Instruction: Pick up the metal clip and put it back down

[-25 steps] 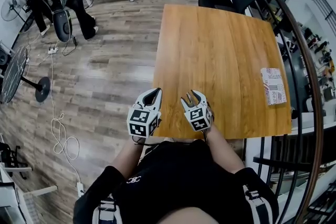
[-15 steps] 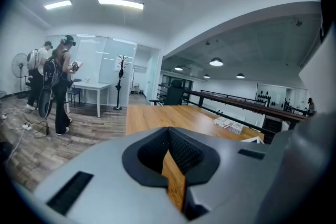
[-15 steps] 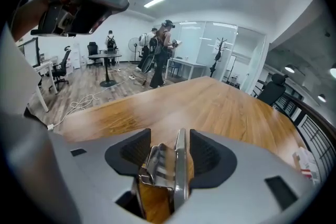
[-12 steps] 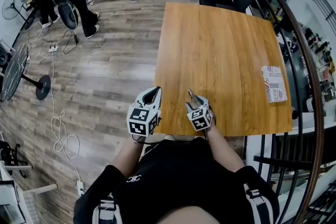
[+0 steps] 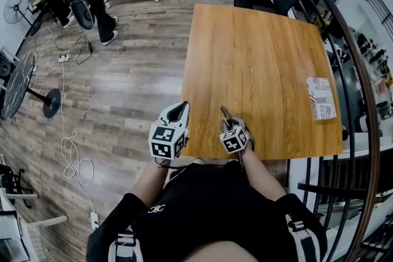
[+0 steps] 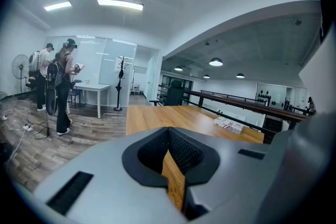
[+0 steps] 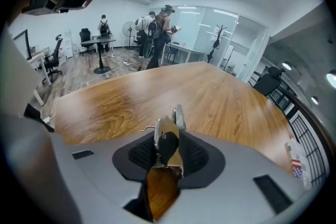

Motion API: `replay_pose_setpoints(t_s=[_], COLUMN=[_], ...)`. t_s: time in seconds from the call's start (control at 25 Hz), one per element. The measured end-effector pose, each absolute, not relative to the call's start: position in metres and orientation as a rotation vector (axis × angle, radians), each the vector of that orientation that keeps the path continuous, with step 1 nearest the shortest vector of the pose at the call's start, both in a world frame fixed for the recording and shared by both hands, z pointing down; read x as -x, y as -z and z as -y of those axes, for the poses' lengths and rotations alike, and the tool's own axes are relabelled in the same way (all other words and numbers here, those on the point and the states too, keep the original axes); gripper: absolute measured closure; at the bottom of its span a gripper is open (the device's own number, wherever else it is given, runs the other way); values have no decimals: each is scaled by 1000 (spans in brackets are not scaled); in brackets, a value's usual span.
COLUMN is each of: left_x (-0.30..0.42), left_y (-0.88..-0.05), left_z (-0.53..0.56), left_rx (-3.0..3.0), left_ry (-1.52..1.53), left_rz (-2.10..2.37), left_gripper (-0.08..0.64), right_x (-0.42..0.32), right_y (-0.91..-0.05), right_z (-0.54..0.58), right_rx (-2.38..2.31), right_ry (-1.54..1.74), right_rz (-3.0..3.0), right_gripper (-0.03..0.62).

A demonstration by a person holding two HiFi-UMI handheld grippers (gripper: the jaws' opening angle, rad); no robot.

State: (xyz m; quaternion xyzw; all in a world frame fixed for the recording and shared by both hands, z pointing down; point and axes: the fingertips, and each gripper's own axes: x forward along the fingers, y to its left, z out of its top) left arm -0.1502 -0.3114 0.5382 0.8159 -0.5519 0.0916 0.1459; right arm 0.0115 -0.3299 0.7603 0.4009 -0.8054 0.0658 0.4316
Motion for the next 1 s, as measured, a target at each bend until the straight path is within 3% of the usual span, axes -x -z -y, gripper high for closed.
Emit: replay_pose_setpoints(t_s=[0.48,1.0], left_x=[142,136], left_y=[-536,-532], left_z=[317,324], left_rx=[-2355,-2365], left_ry=[-257,-249], left_rz=[1594,1592], left_gripper=[541,541], right_x=[-24,-24], right_y=[-712,-556], right_z=[353,390], right_rx=[-1165,-1443], right_ry=[-110,13], right_rz=[2110,2420], right_gripper=[488,488])
